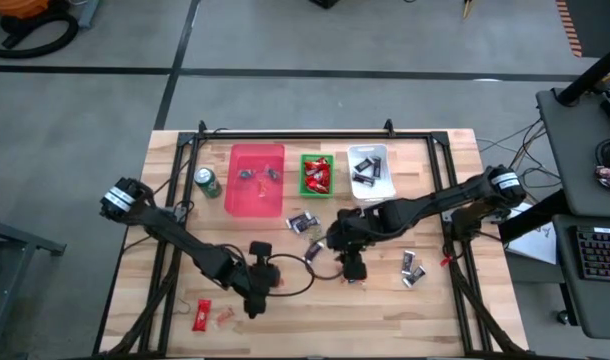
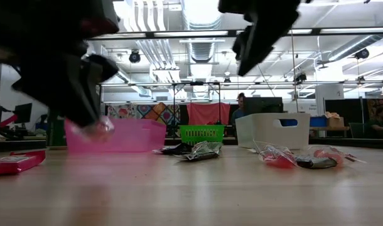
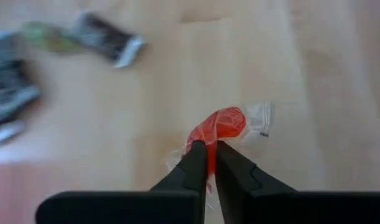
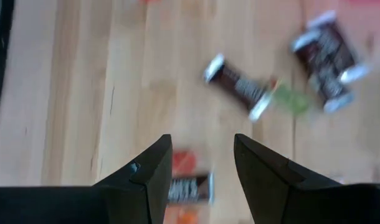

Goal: Sort candy
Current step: Put the red gummy into the red bin, then put the brown chocolate into the white bin

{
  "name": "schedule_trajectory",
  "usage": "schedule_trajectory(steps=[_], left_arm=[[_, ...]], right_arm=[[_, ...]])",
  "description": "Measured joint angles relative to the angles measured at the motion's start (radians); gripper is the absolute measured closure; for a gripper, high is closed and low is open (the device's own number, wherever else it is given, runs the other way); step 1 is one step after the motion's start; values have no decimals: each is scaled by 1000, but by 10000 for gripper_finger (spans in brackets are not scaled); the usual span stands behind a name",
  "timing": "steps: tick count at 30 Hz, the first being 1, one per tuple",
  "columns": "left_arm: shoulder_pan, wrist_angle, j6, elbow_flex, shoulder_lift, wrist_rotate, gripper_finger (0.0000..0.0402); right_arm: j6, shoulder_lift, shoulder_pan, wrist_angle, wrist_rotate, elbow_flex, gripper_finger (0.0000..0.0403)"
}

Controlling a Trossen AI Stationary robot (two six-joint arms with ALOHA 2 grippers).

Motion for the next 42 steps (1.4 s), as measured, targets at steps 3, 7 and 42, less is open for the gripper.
schedule_trajectory(steps=[3, 7, 42], left_arm=[[0, -230, 0, 67, -28, -138, 400], [28, -526, -10, 175, -48, -415, 400], [1003, -510, 180, 176, -93, -213, 331]], right_arm=[[38, 0, 26, -72, 0, 0, 241], [88, 0, 57, -108, 7, -4, 241], [202, -1, 100, 7, 149, -66, 241]])
